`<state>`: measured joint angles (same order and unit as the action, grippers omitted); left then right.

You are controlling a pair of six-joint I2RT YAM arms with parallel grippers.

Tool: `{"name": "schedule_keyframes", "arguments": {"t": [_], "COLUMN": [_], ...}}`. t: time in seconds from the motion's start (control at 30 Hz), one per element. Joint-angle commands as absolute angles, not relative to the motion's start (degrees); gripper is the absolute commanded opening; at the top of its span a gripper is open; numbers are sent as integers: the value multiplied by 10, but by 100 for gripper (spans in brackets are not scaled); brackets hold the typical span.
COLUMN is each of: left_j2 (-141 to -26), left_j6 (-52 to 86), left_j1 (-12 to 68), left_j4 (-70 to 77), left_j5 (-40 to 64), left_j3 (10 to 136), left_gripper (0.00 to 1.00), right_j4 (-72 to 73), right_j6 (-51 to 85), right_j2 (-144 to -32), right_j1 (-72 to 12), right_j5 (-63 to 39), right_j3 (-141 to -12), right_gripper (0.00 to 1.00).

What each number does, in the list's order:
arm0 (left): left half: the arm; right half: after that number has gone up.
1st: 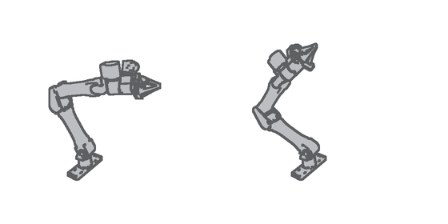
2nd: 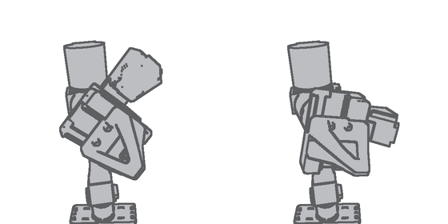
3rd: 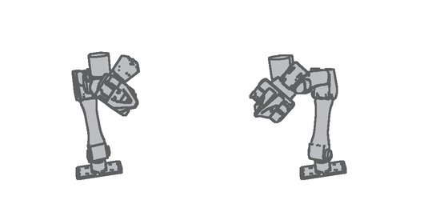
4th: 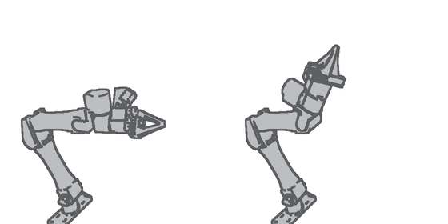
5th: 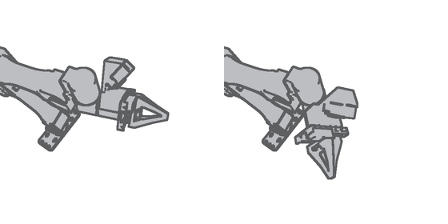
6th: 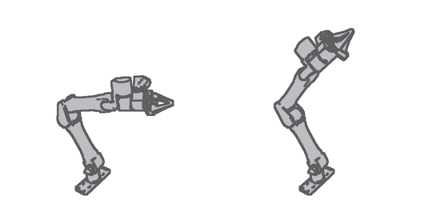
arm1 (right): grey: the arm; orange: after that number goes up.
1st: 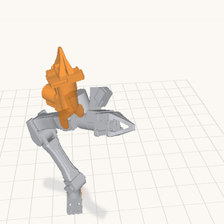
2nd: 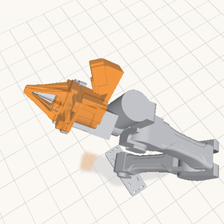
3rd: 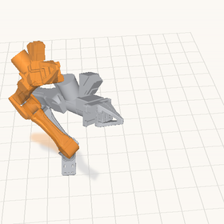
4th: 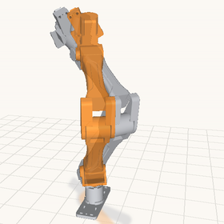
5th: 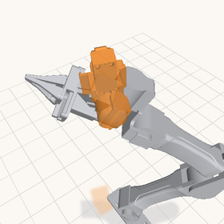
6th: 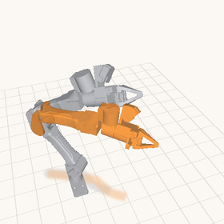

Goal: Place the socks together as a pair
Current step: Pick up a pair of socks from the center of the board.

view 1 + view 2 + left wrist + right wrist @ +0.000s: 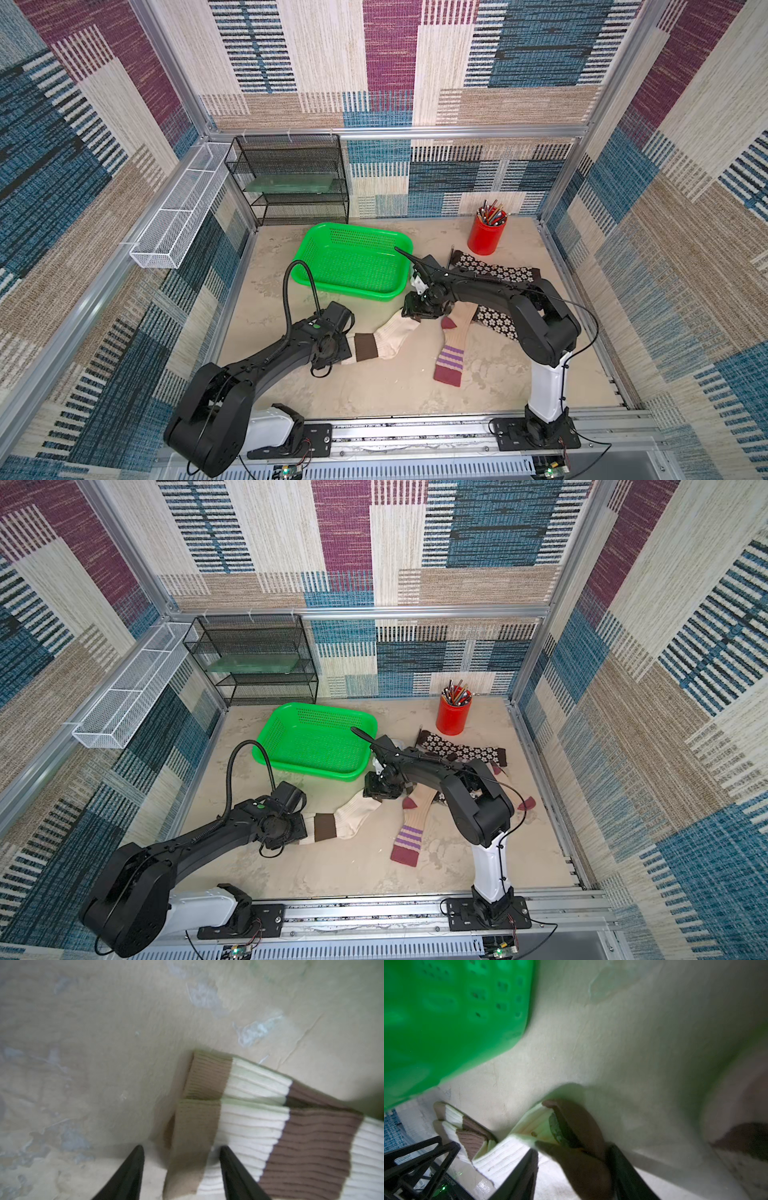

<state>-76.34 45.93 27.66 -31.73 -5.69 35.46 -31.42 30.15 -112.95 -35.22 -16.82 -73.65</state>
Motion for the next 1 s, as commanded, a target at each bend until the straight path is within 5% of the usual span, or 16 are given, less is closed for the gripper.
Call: {"name": "schedule_keyframes", "arguments": {"t": [0.0, 0.17, 0.3, 0.6, 0.97], "left_j2": [-795, -774, -714, -597, -768], "left_j6": [442, 430, 408, 371, 242], "left_j1": [276, 276, 276, 275, 156], "left_j4": [-283, -280, -336, -488, -508], "left_j5": [-36, -22, -20, -32, 2], "left_j3": [346, 343, 370, 505, 810], "left_gripper": [34, 4, 1, 0, 0], "right_j4": [-319, -279, -272, -357, -347], "right_j6": [295, 306, 320, 353, 443], "right_j2": [-1145, -1121, -1071, -934, -973], "right_j1": [-361, -365, -368, -383, -379], "right_j5": [-87, -111, -144, -223, -265], "right_j3": [-716, -677, -653, -665, -894], "right_gripper": [39, 12, 0, 0, 0]}}
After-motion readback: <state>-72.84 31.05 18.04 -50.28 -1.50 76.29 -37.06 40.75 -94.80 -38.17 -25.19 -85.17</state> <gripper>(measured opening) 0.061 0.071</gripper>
